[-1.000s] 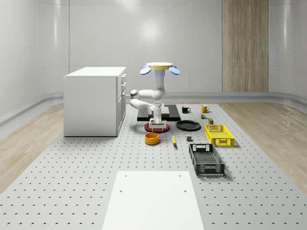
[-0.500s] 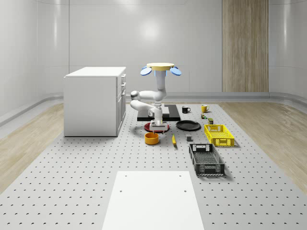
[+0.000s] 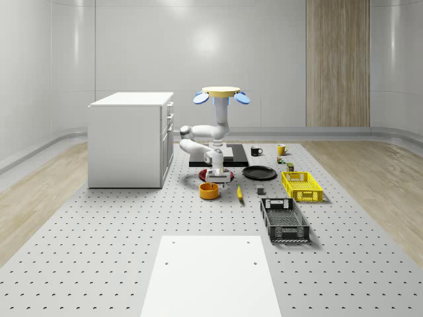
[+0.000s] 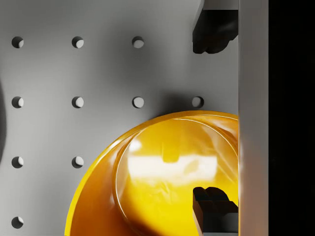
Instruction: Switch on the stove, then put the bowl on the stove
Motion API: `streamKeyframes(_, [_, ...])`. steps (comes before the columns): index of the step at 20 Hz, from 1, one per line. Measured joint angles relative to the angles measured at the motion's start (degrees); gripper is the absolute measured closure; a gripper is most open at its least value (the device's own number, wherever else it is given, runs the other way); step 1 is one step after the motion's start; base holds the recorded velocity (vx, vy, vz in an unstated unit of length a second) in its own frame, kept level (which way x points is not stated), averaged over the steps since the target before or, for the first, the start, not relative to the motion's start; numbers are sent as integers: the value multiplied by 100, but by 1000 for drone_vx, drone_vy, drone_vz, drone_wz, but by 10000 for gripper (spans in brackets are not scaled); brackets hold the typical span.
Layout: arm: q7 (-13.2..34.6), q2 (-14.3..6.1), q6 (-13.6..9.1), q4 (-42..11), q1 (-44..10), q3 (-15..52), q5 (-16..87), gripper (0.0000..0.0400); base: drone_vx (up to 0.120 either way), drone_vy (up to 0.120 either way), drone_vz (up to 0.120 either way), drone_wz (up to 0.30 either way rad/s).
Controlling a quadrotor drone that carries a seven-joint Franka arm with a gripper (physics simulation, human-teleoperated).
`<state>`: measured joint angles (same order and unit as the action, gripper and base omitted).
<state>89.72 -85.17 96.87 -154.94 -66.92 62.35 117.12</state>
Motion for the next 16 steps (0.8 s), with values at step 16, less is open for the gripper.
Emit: streamKeyframes(16, [21, 154, 141, 241, -131, -430, 431, 46, 0, 0, 0, 0])
